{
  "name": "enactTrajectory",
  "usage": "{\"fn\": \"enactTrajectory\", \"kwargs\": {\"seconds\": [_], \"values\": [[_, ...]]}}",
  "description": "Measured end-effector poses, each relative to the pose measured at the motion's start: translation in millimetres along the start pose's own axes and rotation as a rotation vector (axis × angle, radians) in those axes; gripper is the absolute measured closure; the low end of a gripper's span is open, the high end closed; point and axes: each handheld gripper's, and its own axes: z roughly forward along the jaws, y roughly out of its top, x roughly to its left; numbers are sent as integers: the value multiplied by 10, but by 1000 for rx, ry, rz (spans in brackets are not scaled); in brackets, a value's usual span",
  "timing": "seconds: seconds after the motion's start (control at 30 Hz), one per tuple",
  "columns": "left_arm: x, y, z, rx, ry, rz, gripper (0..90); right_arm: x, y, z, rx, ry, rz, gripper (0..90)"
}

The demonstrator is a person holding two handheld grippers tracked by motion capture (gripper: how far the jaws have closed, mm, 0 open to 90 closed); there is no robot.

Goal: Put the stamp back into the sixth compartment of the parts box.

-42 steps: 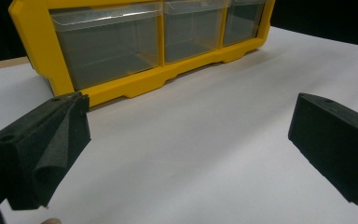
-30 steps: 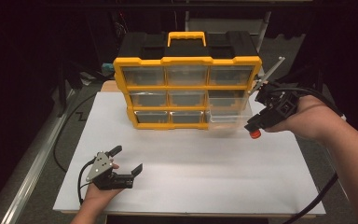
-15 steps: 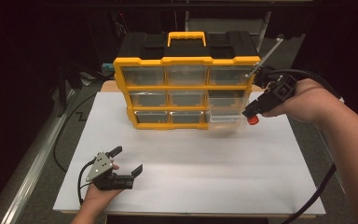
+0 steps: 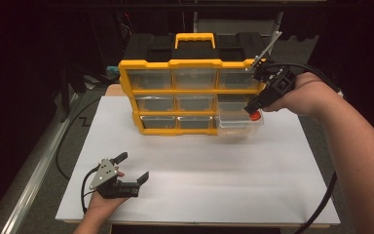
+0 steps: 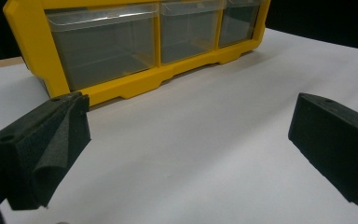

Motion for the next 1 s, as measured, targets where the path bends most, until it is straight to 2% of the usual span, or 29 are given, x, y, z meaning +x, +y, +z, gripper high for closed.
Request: {"fn": "enactTrajectory", "kwargs": {"seconds": [0.53, 0.8, 1.0], "values": [[2, 0, -6, -2, -6, -1, 4, -57, 217, 134, -11, -33, -4, 742], [-1, 2, -9, -6, -10, -2, 4, -111, 260, 142, -22, -48, 16, 742], [7, 2, -10, -5, -10, -2, 4, -127, 268, 179, -11, -55, 14, 742]]}}
